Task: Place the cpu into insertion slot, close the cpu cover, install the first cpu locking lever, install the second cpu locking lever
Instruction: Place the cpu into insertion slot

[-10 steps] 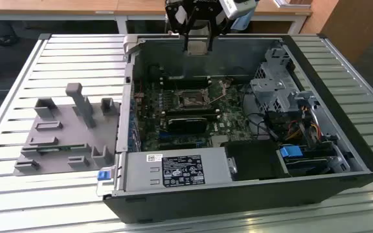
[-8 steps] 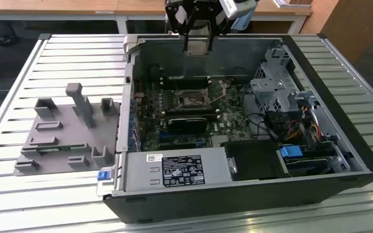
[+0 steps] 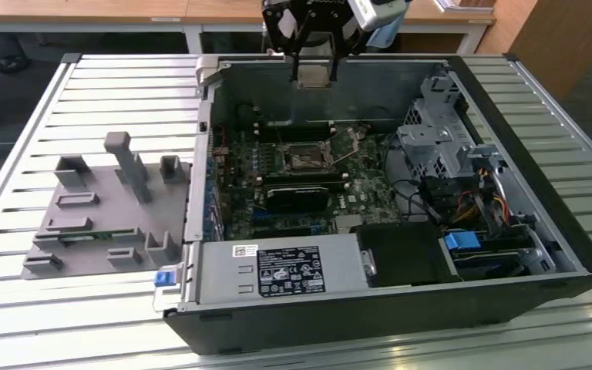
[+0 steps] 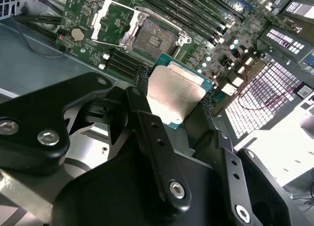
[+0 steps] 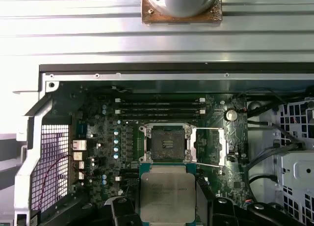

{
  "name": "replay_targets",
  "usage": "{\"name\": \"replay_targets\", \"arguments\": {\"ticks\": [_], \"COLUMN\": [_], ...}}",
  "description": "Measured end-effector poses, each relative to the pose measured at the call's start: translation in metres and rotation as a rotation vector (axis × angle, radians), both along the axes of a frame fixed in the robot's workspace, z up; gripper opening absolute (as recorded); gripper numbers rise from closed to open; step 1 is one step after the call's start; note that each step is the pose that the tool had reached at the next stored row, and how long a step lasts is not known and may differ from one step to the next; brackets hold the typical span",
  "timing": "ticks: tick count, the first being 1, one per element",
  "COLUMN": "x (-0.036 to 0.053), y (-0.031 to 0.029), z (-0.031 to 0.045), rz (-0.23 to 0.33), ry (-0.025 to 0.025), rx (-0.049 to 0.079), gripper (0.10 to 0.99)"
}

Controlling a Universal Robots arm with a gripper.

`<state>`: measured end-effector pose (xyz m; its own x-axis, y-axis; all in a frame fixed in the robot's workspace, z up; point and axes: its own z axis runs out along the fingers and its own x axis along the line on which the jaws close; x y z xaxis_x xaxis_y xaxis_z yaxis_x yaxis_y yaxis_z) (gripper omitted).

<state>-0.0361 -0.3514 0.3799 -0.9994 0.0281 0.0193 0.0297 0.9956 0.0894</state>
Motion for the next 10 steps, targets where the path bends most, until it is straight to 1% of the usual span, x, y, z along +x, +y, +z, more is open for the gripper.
{"name": "replay_targets", "arguments": {"ticks": [4,10], "x": [0.0,-0.0001], "y": [0.0,0.0], "z": [0.0,-0.0001], "rz": [-0.017,-0.086], "ry": [0.0,0.0], "rx": [0.0,-0.002], "gripper": [0.541,0.541]}}
